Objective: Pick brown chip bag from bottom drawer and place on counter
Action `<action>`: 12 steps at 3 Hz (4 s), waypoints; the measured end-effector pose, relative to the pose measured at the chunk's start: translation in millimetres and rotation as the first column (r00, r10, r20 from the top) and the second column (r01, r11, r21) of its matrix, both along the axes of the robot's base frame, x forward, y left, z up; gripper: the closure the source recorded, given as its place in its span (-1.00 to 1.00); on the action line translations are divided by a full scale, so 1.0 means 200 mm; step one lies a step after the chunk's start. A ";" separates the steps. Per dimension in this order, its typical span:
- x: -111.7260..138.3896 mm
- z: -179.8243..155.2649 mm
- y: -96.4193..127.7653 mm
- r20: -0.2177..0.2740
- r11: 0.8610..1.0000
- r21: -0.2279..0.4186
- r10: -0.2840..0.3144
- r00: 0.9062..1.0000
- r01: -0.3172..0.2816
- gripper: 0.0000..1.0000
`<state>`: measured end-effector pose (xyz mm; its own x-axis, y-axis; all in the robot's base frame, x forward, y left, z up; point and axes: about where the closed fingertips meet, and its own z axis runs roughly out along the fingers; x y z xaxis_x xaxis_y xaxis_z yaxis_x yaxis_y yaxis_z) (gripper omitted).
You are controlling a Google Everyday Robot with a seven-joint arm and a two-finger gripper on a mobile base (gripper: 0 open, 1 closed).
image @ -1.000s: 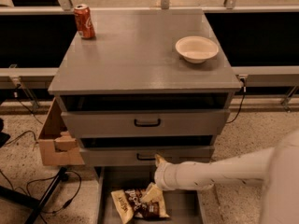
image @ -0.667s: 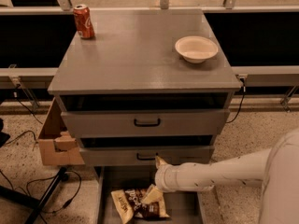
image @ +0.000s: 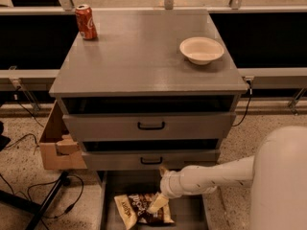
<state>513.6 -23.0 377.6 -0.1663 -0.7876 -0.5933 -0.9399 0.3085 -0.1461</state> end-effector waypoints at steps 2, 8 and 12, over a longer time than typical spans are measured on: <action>0.08 -0.41 -0.11 -0.082 0.992 -0.027 0.124 0.989 -0.126 -1.00; -0.03 -1.12 0.16 -0.226 0.946 0.010 0.318 0.921 -0.325 -0.65; -0.07 -0.77 0.15 -0.218 0.941 0.032 0.335 0.917 -0.337 1.00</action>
Offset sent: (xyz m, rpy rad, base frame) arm 0.0340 -0.0395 -0.1240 -0.0629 0.1060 0.1918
